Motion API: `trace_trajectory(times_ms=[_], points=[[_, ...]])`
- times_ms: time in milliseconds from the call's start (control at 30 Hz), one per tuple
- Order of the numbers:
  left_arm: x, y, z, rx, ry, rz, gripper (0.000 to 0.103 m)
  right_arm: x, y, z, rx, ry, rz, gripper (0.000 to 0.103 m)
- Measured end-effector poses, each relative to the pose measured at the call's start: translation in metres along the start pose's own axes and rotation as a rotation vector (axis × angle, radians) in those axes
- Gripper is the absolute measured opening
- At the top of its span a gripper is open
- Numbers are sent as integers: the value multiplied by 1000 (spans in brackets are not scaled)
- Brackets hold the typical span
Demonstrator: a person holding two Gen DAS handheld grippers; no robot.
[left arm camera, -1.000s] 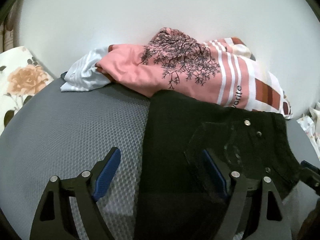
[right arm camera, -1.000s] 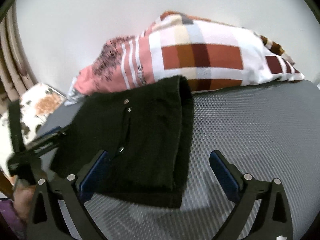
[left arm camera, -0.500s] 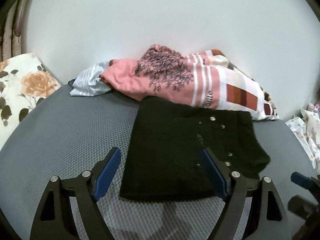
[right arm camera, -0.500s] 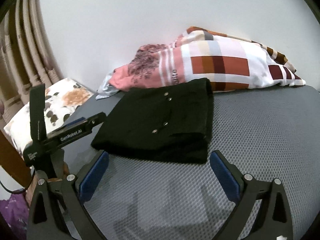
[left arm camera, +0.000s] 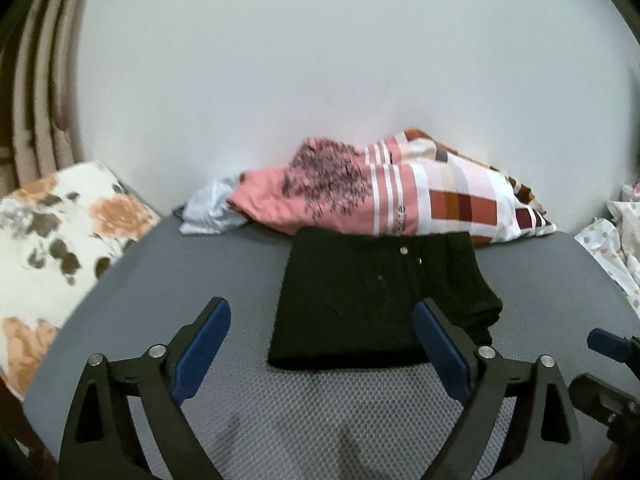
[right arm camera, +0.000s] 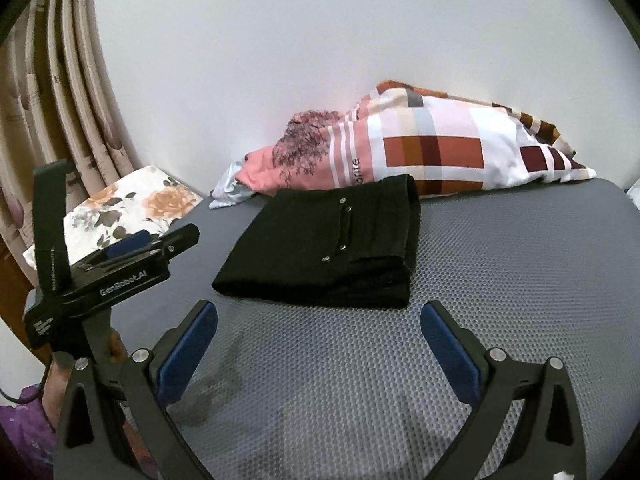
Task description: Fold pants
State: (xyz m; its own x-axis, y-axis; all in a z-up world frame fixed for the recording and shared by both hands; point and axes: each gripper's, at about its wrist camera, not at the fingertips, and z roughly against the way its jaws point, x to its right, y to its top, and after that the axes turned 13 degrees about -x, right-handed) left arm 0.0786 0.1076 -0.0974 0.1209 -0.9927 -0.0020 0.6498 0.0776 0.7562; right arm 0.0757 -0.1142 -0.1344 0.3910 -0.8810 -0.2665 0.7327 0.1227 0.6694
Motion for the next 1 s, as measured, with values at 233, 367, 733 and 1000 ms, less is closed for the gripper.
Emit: trace_trajectory(times_ms=[233,367,733,1000], points=[[6,-3,44,96,-20,-5,101,-5,-9,21,24,-10,16,102],[-1,-6,64,138,-81,63,101,-3,-11,33,39,-9,6,103],[-2,-7,81,118,-16,46,103,-11,-19,57,72,-13,17,103],[-4,-7,95,157,24,45,103,-16,-19,66,88,-17,31,103]])
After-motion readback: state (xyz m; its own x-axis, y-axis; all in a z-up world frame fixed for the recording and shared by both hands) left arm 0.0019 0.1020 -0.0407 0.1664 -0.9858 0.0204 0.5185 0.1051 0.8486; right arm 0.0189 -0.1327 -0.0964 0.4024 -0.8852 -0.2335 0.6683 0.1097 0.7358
